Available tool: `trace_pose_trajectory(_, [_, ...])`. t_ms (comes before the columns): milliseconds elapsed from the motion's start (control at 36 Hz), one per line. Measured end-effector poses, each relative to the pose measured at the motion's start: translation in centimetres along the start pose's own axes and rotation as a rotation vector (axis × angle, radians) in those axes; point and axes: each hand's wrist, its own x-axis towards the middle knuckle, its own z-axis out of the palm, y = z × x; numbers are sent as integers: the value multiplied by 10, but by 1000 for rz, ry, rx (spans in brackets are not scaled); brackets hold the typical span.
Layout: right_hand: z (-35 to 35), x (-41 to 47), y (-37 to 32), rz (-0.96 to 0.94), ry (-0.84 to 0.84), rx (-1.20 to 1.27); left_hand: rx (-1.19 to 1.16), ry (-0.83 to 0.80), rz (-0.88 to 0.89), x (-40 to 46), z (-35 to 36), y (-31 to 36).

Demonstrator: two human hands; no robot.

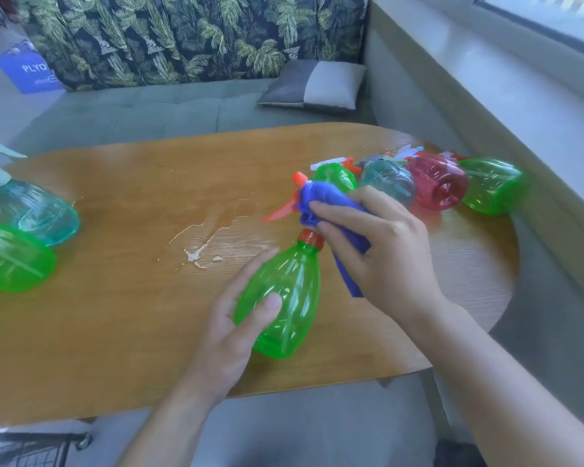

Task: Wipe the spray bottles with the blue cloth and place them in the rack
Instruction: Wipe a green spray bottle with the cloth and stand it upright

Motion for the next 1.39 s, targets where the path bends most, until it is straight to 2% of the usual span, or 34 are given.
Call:
trace_pose_trajectory(56, [0,-1,-1,-30,-30,-8,15,-2,2,0,0,0])
trace_pose_trajectory(194, [-1,3,3,82,81,-48,34,-26,-8,0,2,0])
trace_pose_trajectory(333, [2,0,0,-26,-17,-15,55,-19,-6,-1,1,-1])
trace_pose_trajectory(472, [-1,3,1,66,113,-28,78,-45,-4,-1,1,0])
trace_pose_trajectory(722, [5,1,-10,-122,-55,-44,78,-19,23,-4,2,-2])
trace_pose_trajectory(944, [-7,5,-12,21,172,63,75,-31,54,-3,5,1])
trace_pose_trajectory(1111, [5,-2,-22,-155,-44,21,90,-19,76,-2,5,0])
trace_pose_trajectory(1306, [-1,8,-6,60,88,-112,90,-33,9,-3,1,0])
trace_pose_trajectory(1389, [-5,10,-1,145,143,-39,75,-37,-1,-5,0,2])
